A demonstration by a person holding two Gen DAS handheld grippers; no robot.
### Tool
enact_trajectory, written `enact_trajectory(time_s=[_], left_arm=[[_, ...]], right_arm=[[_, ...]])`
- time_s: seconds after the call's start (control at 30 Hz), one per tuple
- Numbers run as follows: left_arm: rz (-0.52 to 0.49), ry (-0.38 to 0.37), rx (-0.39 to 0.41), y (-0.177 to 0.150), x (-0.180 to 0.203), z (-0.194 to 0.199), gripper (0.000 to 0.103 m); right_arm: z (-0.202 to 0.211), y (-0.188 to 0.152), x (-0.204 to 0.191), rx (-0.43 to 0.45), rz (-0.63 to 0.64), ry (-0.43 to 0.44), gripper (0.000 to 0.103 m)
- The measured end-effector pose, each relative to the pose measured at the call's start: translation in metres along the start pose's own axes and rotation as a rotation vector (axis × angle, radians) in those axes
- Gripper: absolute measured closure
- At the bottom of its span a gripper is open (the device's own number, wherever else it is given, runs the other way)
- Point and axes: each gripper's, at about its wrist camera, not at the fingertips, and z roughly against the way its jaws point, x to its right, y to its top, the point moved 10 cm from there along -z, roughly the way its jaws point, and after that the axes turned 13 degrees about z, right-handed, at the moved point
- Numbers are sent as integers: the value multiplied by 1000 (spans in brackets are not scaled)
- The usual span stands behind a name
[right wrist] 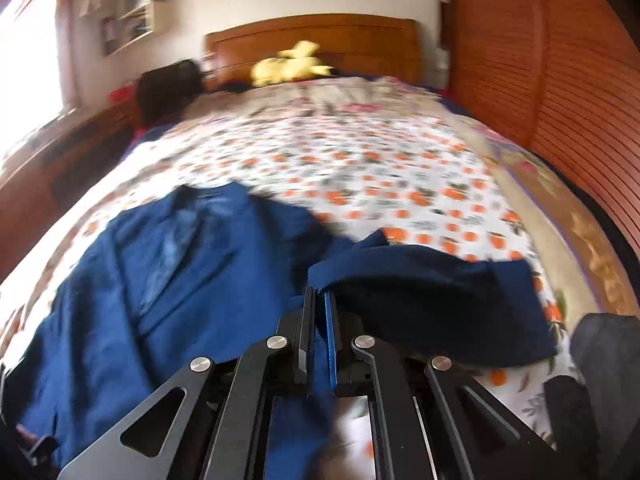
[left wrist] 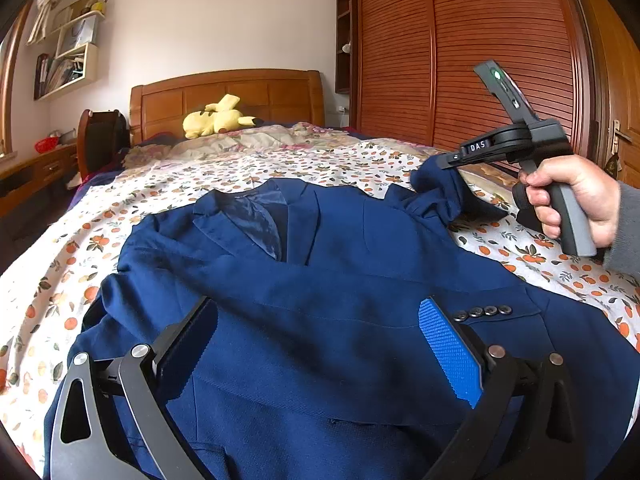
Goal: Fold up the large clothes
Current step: 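Grasp the other sleeve with the right gripper and lift it, then carry the held sleeve across the jacket front with the right gripper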
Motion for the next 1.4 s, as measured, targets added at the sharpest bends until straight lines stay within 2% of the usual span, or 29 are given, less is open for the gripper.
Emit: enact_trajectory(time_s=[0.2, 0.3, 0.33, 0.47, 0.57, 0.7, 0.73, 0.87, 1.07, 1.1, 1.13, 1.23, 1.4], left_arm=[[1, 0, -1, 0, 0, 0, 2], [0, 1, -2, 0, 0, 0, 2], [-1, 1, -2, 0, 0, 0, 2], [1, 0, -6, -1, -1, -1, 2], [2, 1, -7, -1, -1, -1, 2], [2, 1, -7, -1, -1, -1, 2], [3, 1, -7, -1, -1, -1, 2], [4, 2, -4, -1, -2, -1, 2], [16, 6, 7, 6, -6, 7, 2], [17, 9, 9, 7, -7, 8, 2], [19, 13, 10, 8, -8, 10, 2], [27, 15, 15, 12, -11, 17, 2], [48, 12, 13, 16, -18, 24, 2]], right_arm=[[-6, -11, -48, -65, 69, 82, 98], [-5, -21, -55, -100, 74, 88, 90], [-1, -22, -56, -99, 74, 93, 85], [23, -15, -52, -65, 89, 93, 82], [41, -2, -45, -24, 110, 64, 70], [50, 9, -21, 0, 86, 24, 69], [48, 9, -14, -4, 84, 4, 68], [28, -4, 14, -42, 58, -63, 48], [-22, -52, 62, -177, -21, -152, 46], [-30, -61, 72, -199, -39, -171, 44], [-35, -66, 76, -212, -51, -179, 34], [-51, -85, 89, -262, -87, -196, 32], [-72, -106, 91, -328, -126, -173, 32]])
